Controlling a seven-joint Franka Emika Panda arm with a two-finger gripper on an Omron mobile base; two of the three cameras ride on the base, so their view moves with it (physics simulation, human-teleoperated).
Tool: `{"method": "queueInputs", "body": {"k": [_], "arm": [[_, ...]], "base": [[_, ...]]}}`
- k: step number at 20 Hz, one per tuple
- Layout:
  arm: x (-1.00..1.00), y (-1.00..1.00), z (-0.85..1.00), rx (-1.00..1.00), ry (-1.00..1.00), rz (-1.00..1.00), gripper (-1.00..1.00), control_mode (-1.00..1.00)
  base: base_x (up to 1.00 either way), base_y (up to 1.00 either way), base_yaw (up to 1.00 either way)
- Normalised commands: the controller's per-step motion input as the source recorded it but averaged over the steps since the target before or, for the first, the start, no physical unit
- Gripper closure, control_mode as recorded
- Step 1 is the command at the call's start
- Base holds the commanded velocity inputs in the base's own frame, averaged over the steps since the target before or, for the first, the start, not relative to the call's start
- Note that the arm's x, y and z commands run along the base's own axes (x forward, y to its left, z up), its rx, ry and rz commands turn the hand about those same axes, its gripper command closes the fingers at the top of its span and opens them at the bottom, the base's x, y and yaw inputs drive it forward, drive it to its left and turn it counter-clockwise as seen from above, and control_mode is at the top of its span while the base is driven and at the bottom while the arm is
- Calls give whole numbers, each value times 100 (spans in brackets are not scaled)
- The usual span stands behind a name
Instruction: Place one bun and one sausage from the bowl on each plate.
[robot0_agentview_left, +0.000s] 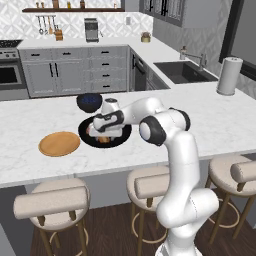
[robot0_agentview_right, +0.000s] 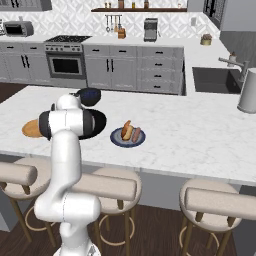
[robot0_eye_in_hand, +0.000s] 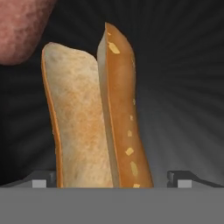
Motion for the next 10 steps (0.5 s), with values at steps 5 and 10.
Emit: {"method": "queueInputs", "body": {"k": [5, 10], "arm": [[0, 3, 0, 0, 5, 0, -100, -100], [0, 0, 0, 0, 0, 0, 100, -100]], "base": [[0, 0, 0], [0, 0, 0]]}}
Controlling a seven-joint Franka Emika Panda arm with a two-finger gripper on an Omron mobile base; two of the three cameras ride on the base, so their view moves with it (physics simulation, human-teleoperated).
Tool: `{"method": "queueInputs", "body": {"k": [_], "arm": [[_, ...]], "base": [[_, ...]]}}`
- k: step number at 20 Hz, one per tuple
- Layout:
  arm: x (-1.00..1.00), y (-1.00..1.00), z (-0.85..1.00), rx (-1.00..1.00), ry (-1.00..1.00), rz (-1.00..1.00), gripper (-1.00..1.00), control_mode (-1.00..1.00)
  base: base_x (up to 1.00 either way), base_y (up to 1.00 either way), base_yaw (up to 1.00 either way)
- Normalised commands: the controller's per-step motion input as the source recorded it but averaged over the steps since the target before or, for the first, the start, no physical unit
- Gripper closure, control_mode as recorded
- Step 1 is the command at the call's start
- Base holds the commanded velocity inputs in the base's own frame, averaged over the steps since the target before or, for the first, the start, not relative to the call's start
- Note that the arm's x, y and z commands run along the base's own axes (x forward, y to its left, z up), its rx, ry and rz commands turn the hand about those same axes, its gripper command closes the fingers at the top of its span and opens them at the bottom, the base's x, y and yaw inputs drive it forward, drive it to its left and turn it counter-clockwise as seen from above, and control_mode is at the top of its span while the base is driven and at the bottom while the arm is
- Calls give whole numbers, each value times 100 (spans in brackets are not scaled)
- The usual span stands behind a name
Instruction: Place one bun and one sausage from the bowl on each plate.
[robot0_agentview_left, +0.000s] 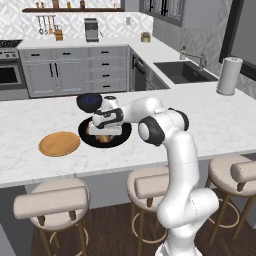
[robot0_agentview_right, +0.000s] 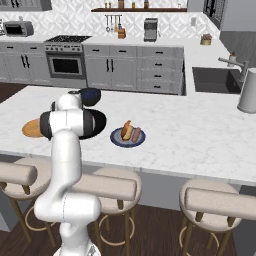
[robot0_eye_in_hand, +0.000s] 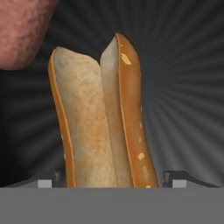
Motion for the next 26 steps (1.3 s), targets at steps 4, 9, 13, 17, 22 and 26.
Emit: {"method": "queueInputs", "body": {"k": [4, 9, 13, 17, 22, 26], "arm": [[0, 0, 0, 0, 0, 0, 100, -100], [0, 0, 0, 0, 0, 0, 100, -100], [-14, -12, 23, 2, 0, -1, 100, -100], [-74, -38, 54, 0, 0, 2, 100, -100], [-80, -37, 61, 0, 0, 1, 100, -100], [-65, -34, 60, 0, 0, 0, 100, -100]], "base": [[0, 0, 0], [0, 0, 0], [0, 0, 0], [0, 0, 0], [0, 0, 0], [0, 0, 0]]}}
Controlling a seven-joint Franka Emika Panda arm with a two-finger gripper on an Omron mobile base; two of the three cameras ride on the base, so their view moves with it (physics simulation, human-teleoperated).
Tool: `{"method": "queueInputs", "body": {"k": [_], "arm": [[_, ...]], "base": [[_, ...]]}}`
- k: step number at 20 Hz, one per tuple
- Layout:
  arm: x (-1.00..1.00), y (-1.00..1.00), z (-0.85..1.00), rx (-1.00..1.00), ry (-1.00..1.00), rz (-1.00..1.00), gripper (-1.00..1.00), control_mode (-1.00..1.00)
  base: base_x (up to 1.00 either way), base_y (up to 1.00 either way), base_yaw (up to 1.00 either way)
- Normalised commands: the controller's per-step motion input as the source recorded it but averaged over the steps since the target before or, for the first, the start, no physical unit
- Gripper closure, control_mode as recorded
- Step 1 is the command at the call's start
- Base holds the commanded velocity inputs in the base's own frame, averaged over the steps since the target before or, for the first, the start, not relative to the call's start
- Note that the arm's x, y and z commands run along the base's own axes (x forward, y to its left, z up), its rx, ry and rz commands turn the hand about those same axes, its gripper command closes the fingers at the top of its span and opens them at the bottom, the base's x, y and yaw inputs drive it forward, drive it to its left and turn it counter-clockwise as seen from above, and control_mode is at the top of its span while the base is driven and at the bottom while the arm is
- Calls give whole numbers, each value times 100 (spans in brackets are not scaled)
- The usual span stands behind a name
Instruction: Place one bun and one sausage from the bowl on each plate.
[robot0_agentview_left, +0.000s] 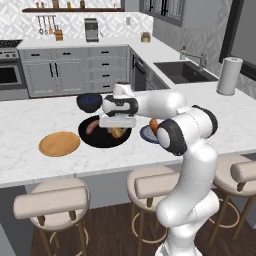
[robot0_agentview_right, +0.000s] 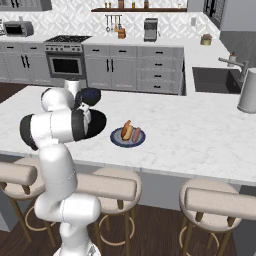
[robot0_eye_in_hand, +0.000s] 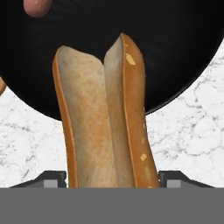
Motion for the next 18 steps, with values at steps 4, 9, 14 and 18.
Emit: {"method": "queueInputs", "body": {"k": [4, 9, 14, 18], "arm": [[-48, -38, 49, 0, 0, 0, 100, -100], [-2, -40, 32, 0, 0, 0, 100, -100], [-21, -46, 19, -6, -12, 0, 100, -100], [-29, -44, 0, -6, -1, -1, 100, -100]], "base": [[0, 0, 0], [0, 0, 0], [0, 0, 0], [0, 0, 0]]}}
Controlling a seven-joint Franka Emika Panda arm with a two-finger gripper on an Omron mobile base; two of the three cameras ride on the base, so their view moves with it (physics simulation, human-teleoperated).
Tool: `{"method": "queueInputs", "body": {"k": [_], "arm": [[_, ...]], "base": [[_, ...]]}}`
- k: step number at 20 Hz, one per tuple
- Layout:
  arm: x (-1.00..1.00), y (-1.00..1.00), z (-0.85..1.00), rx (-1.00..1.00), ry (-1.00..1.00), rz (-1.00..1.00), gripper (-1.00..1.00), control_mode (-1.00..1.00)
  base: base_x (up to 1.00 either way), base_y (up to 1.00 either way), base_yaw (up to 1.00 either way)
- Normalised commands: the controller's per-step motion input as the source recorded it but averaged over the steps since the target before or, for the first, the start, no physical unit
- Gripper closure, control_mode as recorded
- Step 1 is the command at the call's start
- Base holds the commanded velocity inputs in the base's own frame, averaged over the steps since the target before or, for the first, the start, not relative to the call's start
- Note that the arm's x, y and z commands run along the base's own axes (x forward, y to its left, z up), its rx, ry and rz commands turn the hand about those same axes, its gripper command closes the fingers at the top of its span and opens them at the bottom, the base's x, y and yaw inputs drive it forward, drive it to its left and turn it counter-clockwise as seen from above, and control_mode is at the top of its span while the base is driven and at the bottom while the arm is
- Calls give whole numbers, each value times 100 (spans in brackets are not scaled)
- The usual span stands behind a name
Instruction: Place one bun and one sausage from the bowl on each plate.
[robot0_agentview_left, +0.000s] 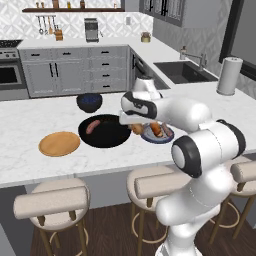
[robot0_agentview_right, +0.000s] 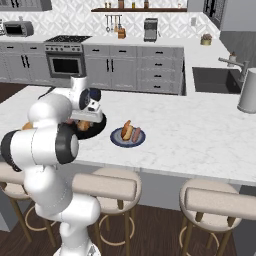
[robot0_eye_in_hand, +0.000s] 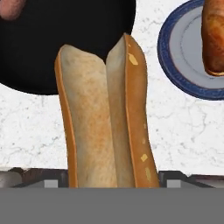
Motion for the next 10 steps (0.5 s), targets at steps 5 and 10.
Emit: {"method": "queueInputs", "body": {"k": [5, 10], "arm": [[-16, -25, 2, 3, -1, -3, 100, -100], [0, 0, 0, 0, 0, 0, 100, 100]], "base": [[0, 0, 0], [-13, 6, 0]]}}
